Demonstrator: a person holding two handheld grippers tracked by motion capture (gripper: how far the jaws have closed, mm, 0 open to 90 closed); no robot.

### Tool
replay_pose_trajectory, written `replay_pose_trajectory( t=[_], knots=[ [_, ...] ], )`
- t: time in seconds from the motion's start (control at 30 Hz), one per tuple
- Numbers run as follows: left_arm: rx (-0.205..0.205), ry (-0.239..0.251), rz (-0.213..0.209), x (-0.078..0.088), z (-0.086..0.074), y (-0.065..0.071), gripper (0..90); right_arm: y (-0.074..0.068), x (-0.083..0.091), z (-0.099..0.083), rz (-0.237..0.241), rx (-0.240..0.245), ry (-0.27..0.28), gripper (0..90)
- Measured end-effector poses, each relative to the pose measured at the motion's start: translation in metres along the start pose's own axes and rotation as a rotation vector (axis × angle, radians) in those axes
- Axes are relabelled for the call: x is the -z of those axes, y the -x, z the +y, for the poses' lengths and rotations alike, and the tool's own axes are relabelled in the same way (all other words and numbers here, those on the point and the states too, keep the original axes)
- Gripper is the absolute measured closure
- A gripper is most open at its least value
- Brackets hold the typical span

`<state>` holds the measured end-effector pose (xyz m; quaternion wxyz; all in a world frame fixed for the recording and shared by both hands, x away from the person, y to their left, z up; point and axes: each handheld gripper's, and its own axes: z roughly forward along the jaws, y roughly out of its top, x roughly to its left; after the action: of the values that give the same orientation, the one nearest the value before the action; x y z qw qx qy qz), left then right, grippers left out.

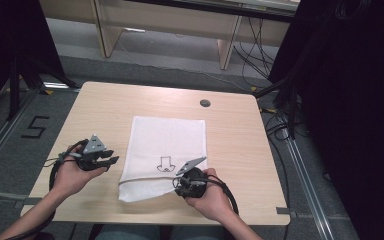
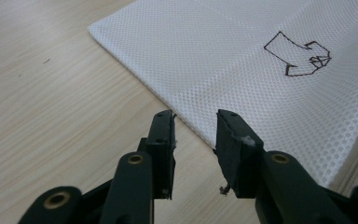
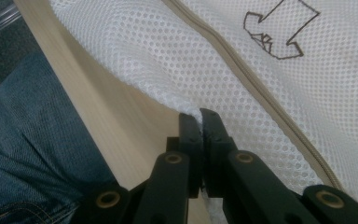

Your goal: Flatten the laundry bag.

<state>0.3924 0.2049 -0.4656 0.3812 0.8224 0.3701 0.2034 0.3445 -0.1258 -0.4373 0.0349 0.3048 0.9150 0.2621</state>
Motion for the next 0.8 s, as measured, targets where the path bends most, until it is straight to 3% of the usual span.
replay_pose_trajectory(
  t=[0.07, 0.27, 0.37, 0.4, 0.67, 0.8],
  knots=[
    [-0.02, 0.001, 0.004, 0.0, 0.0, 0.0, 64.4, -0.002, -0.002, -0.002, -0.005, -0.012, -0.01, 89.4],
    [-0.016, 0.008, 0.005, 0.0, 0.001, 0.002, 61.0, -0.003, -0.009, -0.009, 0.01, -0.008, -0.031, 89.3],
    [-0.027, 0.016, -0.013, -0.001, 0.003, 0.004, 59.5, -0.006, -0.012, -0.012, 0.024, -0.029, -0.047, 89.3],
    [-0.013, 0.02, -0.018, -0.002, 0.003, 0.005, 59.0, -0.006, -0.013, -0.013, 0.02, -0.025, -0.051, 89.3],
    [-0.02, 0.035, -0.057, -0.004, 0.007, 0.013, 55.7, -0.009, -0.019, -0.016, 0.032, -0.006, -0.076, 89.2],
    [-0.047, 0.032, -0.069, -0.006, 0.008, 0.018, 53.6, -0.014, -0.024, -0.018, 0.04, -0.013, -0.106, 89.1]
  ],
)
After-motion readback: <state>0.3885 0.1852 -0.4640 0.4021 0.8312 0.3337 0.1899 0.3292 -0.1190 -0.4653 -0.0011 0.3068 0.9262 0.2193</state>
